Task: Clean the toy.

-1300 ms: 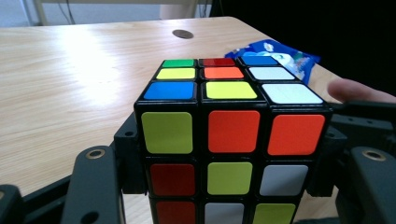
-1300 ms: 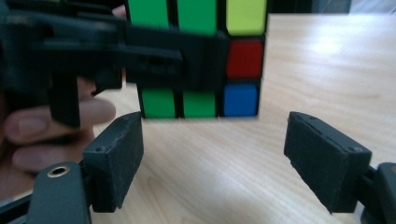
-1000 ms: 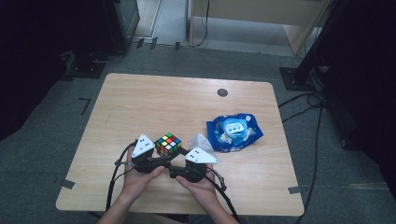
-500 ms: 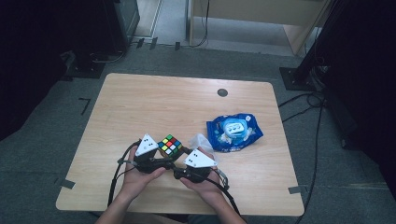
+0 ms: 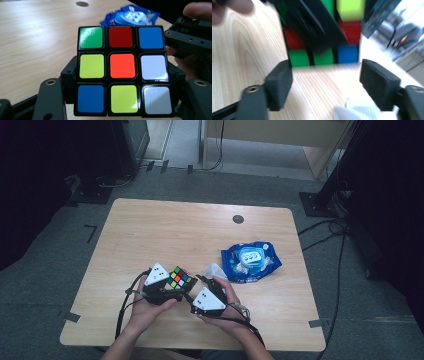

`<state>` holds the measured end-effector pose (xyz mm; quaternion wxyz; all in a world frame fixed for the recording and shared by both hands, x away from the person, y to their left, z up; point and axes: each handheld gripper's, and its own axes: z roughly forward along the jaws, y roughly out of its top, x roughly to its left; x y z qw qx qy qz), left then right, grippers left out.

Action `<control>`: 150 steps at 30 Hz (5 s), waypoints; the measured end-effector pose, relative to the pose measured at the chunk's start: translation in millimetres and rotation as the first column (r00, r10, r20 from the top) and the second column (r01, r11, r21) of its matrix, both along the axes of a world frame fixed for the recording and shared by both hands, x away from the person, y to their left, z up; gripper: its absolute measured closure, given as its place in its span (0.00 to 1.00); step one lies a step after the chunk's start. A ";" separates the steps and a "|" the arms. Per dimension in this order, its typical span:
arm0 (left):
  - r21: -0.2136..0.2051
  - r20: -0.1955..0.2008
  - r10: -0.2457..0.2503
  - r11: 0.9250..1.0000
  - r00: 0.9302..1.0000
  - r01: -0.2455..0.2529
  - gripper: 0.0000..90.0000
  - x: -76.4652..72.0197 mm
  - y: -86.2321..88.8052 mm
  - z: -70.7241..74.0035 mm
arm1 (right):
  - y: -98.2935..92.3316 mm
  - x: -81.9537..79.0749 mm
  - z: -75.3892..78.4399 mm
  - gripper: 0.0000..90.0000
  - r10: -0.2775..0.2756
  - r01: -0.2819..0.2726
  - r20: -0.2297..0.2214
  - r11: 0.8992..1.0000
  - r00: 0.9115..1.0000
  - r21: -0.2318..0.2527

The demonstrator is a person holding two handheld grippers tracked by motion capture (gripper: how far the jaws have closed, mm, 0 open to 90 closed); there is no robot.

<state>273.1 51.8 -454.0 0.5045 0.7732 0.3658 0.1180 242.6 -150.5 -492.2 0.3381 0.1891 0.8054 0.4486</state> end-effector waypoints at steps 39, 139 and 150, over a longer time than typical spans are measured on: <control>0.106 0.158 -0.028 0.994 0.987 0.011 0.37 -21.3 -29.6 -7.7 | -17.2 8.5 31.2 0.38 0.037 0.354 -0.558 0.738 0.829 0.574; 0.017 0.222 -0.081 0.997 0.972 0.079 0.38 -27.0 -12.8 7.7 | -48.0 14.8 42.1 0.97 -0.083 0.208 -0.301 0.888 0.950 0.410; 0.044 0.209 -0.019 0.999 0.978 0.010 0.38 -16.7 -1.4 4.4 | -79.8 34.7 23.6 0.49 -0.194 0.405 -0.445 0.796 0.875 0.449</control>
